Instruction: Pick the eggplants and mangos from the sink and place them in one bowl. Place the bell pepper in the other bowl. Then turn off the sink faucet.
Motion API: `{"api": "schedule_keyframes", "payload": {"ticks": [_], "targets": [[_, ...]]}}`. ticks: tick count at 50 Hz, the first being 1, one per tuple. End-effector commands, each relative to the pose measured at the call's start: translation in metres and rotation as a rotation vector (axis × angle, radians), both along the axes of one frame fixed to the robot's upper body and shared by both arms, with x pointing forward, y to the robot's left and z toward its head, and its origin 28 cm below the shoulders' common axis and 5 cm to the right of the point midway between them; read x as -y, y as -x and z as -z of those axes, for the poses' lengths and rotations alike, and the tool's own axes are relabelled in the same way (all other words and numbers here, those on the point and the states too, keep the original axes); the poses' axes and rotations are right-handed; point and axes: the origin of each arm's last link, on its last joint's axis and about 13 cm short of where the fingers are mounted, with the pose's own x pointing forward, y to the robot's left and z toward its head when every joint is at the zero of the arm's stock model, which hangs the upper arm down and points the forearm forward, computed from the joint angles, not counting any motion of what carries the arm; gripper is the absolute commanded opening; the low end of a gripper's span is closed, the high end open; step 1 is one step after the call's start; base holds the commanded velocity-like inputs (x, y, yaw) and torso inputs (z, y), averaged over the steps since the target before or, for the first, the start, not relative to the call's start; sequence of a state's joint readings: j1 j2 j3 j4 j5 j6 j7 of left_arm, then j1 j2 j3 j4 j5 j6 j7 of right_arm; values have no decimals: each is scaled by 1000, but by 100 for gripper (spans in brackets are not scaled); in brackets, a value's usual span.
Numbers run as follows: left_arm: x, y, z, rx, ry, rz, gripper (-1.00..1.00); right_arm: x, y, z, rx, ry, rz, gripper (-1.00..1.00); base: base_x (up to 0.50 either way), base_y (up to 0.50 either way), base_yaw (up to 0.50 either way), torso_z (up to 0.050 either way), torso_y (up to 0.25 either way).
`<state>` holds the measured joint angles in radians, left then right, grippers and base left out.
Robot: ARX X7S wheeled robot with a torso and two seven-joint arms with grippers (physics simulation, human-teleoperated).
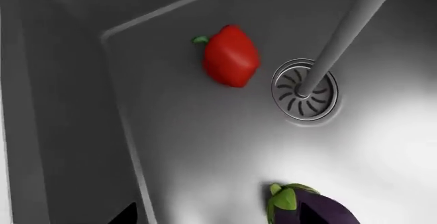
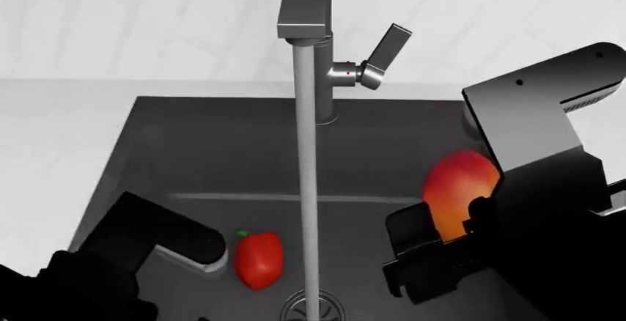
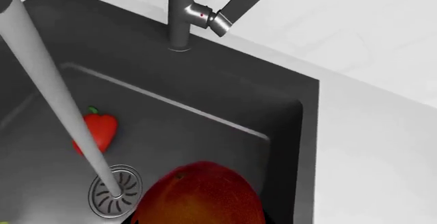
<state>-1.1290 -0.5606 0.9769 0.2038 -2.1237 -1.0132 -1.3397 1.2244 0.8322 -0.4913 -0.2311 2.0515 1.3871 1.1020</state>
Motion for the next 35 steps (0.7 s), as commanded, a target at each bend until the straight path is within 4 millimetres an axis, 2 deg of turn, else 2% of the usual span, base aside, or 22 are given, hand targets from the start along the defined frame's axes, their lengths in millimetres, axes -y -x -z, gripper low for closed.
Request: {"api": "schedule_keyframes", "payload": {"ticks": [1, 8, 12, 17, 20, 25, 28, 35], "targets": [[14, 4, 8, -84, 50, 40, 100, 2, 1, 6, 0, -3, 0, -100, 0, 0, 0, 0, 0], [18, -1, -1, -126, 120, 24, 100, 2, -4, 8, -7, -3, -7, -100, 0, 0, 0, 0, 0], [22, -2, 14, -135, 97, 30, 100, 0, -5, 9, -16, 3, -19, -100, 0, 0, 0, 0, 0], [28, -6, 16, -144, 113, 29, 100, 2, -5, 11, -19, 2, -16, -100, 0, 0, 0, 0, 0], [31, -15, 22, -139, 123, 2, 100, 2, -6, 14, -21, 0, -16, -100, 0, 0, 0, 0, 0], [35, -10, 35, -186, 106, -2, 100, 3, -4, 15, -25, 3, -16, -100, 0, 0, 0, 0, 0], [39, -13, 24, -196, 166, -8, 100, 3, -5, 19, -31, 4, -17, -100, 0, 0, 0, 0, 0], [45, -4, 45, -251, 146, 2, 100, 3, -6, 19, -31, 12, -21, -100, 0, 0, 0, 0, 0]]}}
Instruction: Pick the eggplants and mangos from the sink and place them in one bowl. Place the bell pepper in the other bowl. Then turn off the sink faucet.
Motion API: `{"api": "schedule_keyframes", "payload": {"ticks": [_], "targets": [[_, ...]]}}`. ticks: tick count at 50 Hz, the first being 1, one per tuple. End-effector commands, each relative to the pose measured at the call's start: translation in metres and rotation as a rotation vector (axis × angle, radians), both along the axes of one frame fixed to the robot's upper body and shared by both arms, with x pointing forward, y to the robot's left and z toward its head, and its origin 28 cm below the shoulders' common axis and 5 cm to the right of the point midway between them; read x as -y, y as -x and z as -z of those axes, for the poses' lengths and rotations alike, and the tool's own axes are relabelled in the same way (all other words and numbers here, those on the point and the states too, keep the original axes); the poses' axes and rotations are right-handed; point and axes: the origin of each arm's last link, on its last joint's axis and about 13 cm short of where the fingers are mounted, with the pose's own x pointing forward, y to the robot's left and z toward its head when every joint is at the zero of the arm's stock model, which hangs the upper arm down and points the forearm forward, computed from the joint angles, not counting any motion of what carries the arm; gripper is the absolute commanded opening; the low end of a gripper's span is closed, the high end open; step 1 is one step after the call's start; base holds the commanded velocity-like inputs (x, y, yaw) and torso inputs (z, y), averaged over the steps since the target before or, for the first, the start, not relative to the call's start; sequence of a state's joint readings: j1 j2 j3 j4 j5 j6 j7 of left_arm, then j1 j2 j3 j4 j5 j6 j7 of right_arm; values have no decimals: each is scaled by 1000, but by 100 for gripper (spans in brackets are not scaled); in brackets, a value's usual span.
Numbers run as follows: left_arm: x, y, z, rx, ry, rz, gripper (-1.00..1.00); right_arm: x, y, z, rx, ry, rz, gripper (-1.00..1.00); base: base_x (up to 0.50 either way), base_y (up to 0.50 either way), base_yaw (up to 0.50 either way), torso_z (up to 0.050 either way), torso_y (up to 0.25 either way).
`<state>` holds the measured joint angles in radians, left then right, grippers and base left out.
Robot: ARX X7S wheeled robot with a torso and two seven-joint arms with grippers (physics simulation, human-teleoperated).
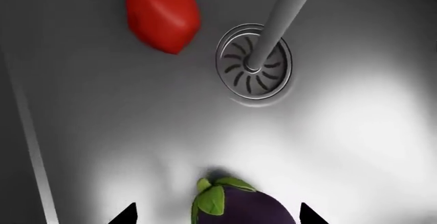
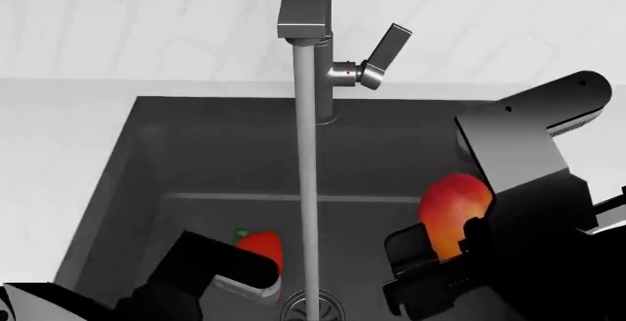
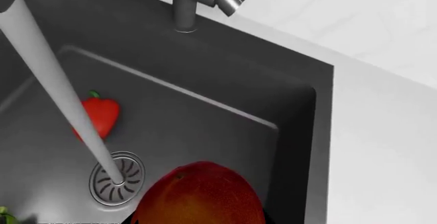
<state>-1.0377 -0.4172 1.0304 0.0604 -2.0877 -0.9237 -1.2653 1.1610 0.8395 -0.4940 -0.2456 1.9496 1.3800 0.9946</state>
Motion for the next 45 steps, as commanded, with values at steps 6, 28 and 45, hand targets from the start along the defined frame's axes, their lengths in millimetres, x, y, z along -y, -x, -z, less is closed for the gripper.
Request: {"api": "schedule_keyframes", "payload": {"ticks": [6, 28, 45], "targets": [[13, 5, 20, -110, 37, -2, 100, 3, 0, 5, 10, 14, -7, -100, 0, 0, 0, 0, 0], [19, 8, 56, -190, -11, -10, 100, 5, 0, 10, -1, 5, -6, -100, 0, 0, 0, 0, 0], [22, 13, 68, -213, -39, 0, -100, 6, 5, 14, -8, -2, -2, -100, 1, 0, -1, 0, 0]]}}
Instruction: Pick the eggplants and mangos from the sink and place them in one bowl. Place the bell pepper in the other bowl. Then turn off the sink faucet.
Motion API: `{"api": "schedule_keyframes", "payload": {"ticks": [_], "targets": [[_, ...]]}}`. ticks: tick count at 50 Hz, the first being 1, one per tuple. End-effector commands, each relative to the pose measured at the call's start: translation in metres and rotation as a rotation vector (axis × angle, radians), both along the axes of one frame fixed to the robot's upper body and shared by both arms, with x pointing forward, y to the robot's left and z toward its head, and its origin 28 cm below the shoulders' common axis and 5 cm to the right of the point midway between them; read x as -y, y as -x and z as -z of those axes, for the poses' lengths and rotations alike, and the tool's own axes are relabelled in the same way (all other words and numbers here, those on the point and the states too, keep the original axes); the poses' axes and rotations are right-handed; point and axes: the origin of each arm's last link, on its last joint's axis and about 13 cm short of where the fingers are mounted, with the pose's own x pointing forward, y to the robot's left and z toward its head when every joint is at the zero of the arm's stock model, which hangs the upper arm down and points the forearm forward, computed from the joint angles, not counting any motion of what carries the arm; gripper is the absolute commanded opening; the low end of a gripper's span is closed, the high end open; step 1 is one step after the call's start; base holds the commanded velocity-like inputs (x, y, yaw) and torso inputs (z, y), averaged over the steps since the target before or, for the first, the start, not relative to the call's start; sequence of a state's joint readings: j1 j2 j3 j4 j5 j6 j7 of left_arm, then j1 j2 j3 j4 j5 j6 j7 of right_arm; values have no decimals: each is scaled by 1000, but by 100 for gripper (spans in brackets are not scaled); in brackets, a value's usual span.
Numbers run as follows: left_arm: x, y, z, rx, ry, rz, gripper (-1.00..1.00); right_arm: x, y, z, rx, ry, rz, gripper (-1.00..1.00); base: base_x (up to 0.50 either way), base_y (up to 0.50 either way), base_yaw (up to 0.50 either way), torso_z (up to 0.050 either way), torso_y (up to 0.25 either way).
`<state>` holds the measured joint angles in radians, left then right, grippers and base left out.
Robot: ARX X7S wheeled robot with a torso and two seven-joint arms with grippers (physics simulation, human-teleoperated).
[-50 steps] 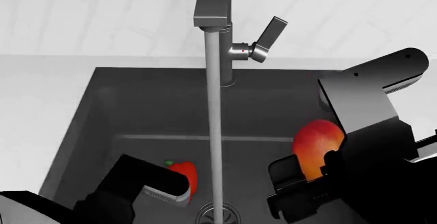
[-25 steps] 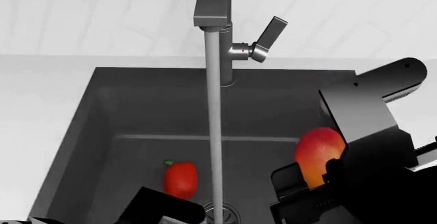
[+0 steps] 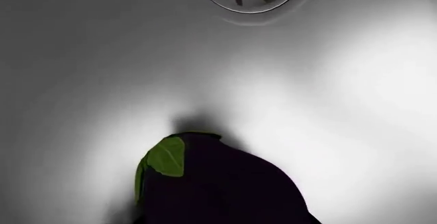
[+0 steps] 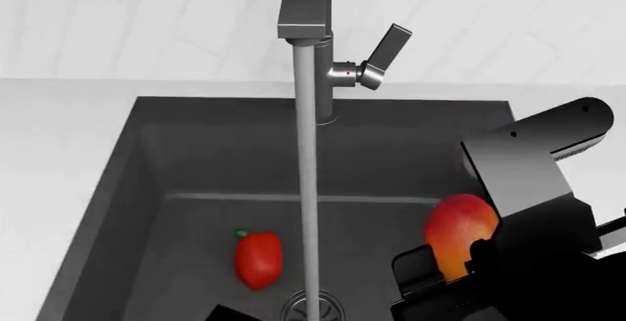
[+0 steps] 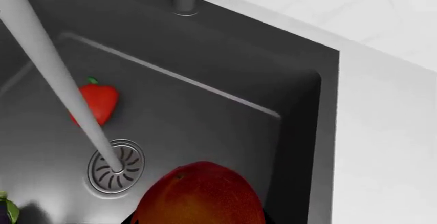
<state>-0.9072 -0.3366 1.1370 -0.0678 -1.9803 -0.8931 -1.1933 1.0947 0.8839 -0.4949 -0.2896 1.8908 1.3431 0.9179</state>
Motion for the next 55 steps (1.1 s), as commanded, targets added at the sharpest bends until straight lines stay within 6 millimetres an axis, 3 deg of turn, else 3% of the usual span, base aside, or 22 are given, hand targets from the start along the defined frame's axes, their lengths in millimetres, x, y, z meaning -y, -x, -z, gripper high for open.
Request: {"api": "schedule_keyframes", "payload": {"ticks": [1, 9, 31, 42, 47, 51, 55], "targets": [[4, 4, 9, -55, 21, -5, -100, 1, 2, 1, 15, -3, -1, -100, 0, -3, -3, 0, 0], [3, 0, 5, -14, 19, -20, -100, 1, 3, 3, 15, -8, 1, -100, 3, -2, -3, 0, -2], [-26, -21, -81, 381, 65, -11, -100, -1, -1, -3, 37, -8, 5, -100, 0, 0, 0, 0, 0], [-40, -24, -88, 623, 106, -15, -100, -1, -2, -2, 53, -18, 15, -100, 0, 0, 0, 0, 0], [-45, -25, -92, 740, 234, -36, -100, -1, -3, 3, 67, -20, 14, -100, 0, 0, 0, 0, 0], [-51, -24, -91, 940, 224, 44, -100, -1, -3, 2, 88, -11, 24, -100, 0, 0, 0, 0, 0], [-55, -29, -93, 1002, 237, 30, -100, 0, -4, 4, 105, -13, 32, -100, 0, 0, 0, 0, 0]]}}
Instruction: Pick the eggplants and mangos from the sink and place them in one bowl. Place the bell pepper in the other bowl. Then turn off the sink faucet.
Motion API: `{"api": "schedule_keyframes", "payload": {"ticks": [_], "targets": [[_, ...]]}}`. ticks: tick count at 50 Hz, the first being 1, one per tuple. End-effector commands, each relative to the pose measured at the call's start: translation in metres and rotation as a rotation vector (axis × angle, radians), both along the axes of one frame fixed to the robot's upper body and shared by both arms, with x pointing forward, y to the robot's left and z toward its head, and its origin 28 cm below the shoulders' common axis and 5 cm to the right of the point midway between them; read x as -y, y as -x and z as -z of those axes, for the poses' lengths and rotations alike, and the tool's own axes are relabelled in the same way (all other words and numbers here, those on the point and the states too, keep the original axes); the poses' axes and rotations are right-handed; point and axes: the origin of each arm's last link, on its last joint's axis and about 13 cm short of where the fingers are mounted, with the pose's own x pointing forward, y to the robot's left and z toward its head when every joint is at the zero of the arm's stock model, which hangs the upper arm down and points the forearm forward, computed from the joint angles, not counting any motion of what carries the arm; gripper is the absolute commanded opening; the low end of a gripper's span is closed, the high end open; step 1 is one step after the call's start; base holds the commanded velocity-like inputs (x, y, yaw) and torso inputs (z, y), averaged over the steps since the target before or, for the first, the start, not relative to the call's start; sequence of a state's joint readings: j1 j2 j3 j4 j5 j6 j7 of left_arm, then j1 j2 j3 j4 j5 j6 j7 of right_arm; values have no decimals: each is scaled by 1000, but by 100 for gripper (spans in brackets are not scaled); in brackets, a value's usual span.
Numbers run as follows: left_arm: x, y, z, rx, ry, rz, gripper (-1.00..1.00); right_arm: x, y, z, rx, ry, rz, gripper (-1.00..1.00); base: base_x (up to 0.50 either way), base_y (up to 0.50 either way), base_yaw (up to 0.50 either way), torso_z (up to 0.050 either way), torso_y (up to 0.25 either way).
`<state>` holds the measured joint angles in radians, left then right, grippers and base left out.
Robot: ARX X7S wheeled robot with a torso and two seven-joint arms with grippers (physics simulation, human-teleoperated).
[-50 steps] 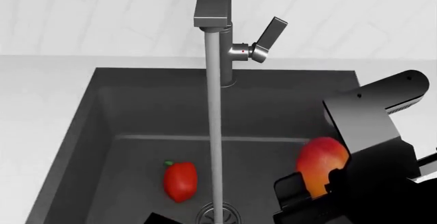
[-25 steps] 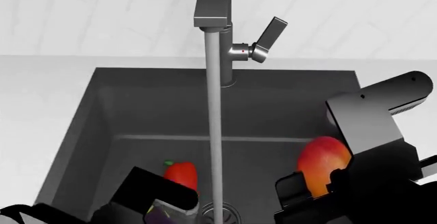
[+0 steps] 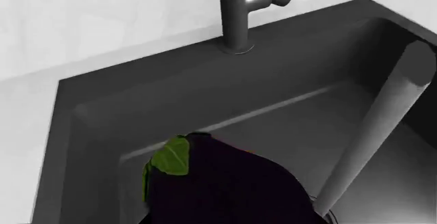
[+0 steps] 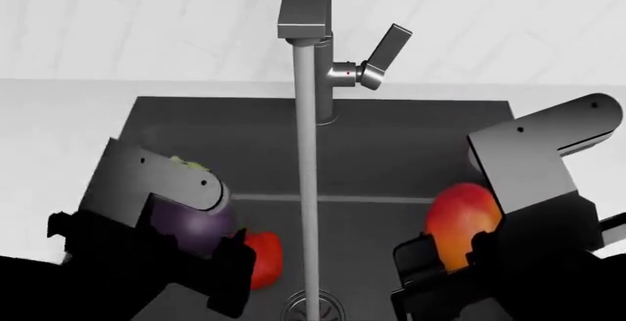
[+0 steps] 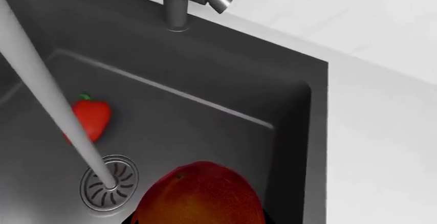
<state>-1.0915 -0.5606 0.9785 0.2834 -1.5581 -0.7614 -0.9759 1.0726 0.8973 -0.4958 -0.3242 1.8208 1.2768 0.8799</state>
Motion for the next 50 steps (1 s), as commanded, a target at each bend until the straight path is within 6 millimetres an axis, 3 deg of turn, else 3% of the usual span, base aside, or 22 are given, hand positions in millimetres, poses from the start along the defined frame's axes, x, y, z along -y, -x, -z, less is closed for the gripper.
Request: {"api": "schedule_keyframes", "payload": {"ticks": [1, 9, 27, 32, 50], "targets": [[-10, -4, -15, 354, 65, 59, -100, 0, -2, 2, 59, -3, 12, -100, 0, 0, 0, 0, 0], [-22, -12, -27, 613, 2, 62, -100, 2, 7, 6, 199, -56, 24, -100, 0, 0, 0, 0, 0], [-49, -16, -46, 568, -31, -54, -100, 4, 24, 0, 386, -42, 52, -100, 0, 0, 0, 0, 0], [-52, -15, -42, 549, -35, -67, -100, 3, 23, -1, 384, -44, 54, -100, 0, 0, 0, 0, 0], [-56, -13, -40, 554, -29, -83, -100, 4, 26, -1, 367, -26, 84, -100, -368, -4, 0, 0, 0]]}}
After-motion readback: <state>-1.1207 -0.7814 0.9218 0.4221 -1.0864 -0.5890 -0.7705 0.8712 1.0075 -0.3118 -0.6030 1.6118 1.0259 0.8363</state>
